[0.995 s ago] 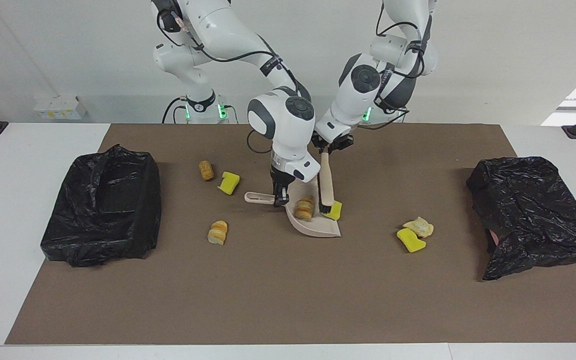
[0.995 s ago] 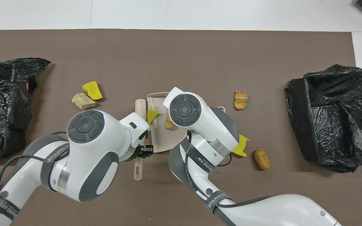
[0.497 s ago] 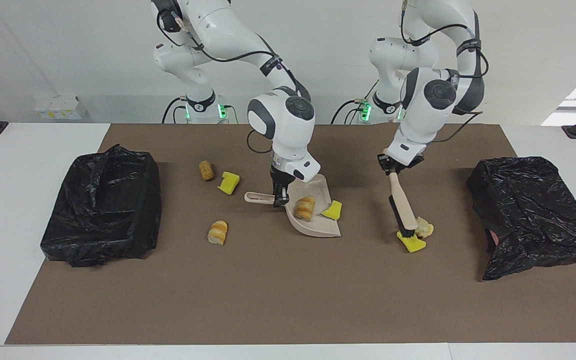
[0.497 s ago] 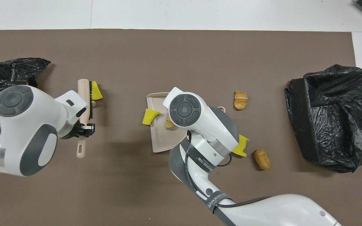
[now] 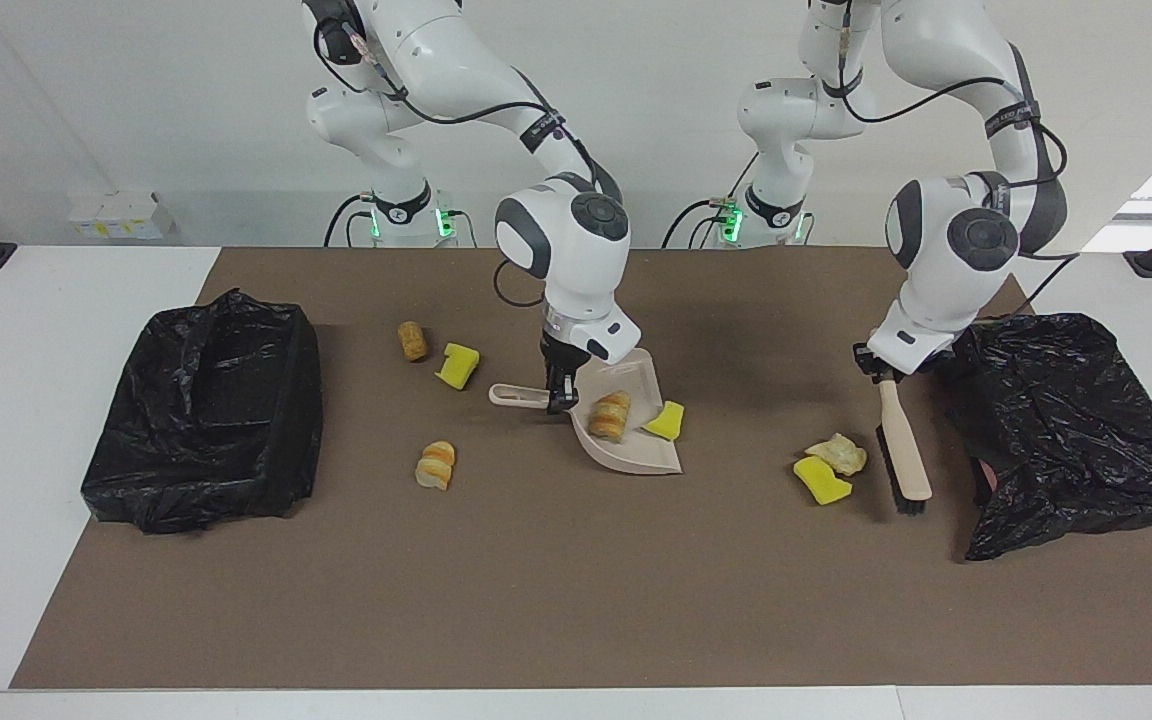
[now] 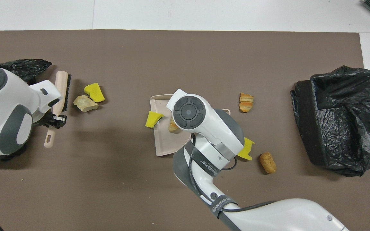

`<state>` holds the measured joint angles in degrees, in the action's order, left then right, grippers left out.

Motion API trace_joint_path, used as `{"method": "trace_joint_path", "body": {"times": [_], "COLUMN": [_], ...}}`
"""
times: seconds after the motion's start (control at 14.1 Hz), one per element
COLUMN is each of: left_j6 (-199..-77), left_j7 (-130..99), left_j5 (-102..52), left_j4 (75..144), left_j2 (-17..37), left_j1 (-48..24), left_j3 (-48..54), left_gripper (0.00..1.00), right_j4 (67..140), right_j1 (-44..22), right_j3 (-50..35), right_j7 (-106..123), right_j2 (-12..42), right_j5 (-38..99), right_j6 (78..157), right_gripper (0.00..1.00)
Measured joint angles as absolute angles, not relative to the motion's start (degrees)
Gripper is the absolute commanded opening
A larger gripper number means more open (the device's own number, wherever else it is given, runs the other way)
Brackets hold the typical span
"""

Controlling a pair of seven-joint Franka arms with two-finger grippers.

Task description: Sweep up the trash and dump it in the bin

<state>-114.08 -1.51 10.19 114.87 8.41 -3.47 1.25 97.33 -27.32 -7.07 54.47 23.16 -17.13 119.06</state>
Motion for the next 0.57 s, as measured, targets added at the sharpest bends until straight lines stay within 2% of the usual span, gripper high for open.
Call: {"method": "trace_joint_path", "body": {"times": [0.21,0.57], "left_j6": [-113.9,-113.14], "left_j7": [-1.36,-2.0], "left_j5": [10.23,4.9], "left_j4": [114.96,117.5], "left_j2": [10.65,8.99], "left_j1": [-6.12,-15.34], "left_j3": [2.44,3.0], "left_gripper": [0.0,0.0], "right_j4": [97.33,97.33], "right_j1": [-27.32,-27.32], "right_j3": [-7.07,-7.06], "right_j7": [54.47,54.47], "right_j2": [23.16,23.16], "right_j5": [-17.13,-17.13], "right_j6": [119.06,119.06], "right_gripper": [0.0,0.0]}}
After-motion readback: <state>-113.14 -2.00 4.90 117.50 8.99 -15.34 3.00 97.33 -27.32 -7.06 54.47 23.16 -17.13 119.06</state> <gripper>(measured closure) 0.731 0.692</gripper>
